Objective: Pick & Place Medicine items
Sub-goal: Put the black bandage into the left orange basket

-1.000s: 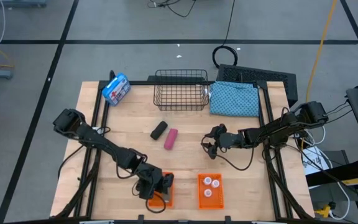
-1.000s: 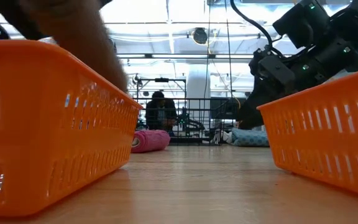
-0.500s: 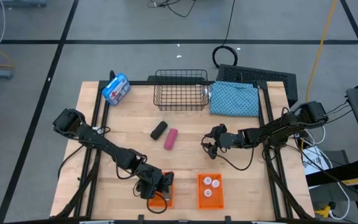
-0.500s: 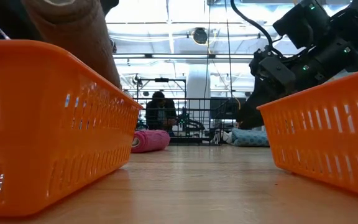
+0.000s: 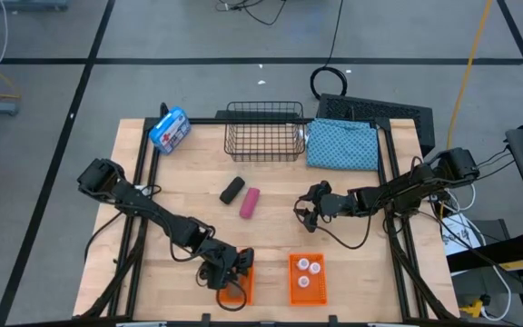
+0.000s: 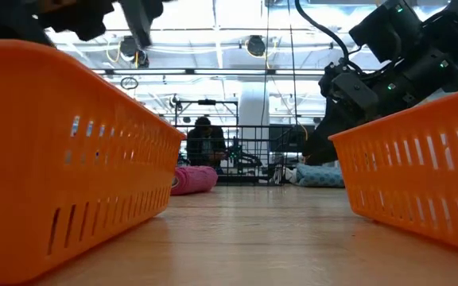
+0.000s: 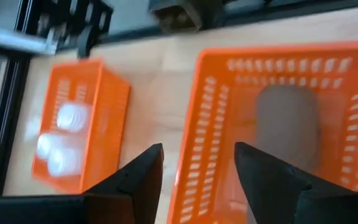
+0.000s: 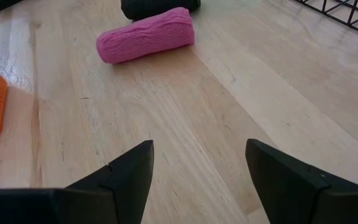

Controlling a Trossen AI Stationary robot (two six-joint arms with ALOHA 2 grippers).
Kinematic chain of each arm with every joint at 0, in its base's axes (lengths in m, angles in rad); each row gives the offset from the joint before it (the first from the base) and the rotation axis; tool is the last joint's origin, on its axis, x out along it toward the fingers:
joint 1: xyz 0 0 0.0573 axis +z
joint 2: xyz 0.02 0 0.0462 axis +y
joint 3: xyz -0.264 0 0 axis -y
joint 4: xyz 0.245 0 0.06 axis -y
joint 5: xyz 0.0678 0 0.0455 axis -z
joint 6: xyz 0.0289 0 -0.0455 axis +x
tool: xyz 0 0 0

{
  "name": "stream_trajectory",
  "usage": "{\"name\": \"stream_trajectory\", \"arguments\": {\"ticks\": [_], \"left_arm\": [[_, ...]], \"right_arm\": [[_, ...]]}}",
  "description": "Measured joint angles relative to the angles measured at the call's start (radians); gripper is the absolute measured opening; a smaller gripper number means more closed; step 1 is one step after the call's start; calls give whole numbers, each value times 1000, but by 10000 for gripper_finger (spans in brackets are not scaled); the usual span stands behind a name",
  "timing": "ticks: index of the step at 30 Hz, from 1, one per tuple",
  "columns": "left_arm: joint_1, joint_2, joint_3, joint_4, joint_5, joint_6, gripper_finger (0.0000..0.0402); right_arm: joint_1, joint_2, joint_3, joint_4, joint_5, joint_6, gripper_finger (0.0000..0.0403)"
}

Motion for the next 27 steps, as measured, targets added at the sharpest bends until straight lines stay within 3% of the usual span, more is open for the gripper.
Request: {"name": "stream_trajectory", "arguments": {"ticks": [9,13,22,27], "left_arm": [[29,-78,0,-91,-313,-283,184],[90,-159,0,-194,-333,-425,172],[329,-272,0,-435,-371,-948,142],[434,-261,-68,-401,-314,-1059,130]], "right_arm": [[0,0,0,0,0,-4,244],[0,0,0,0,0,-18,244],[0,0,0,2,-1,-59,244],[0,0,0,13,-4,-44,244]]}}
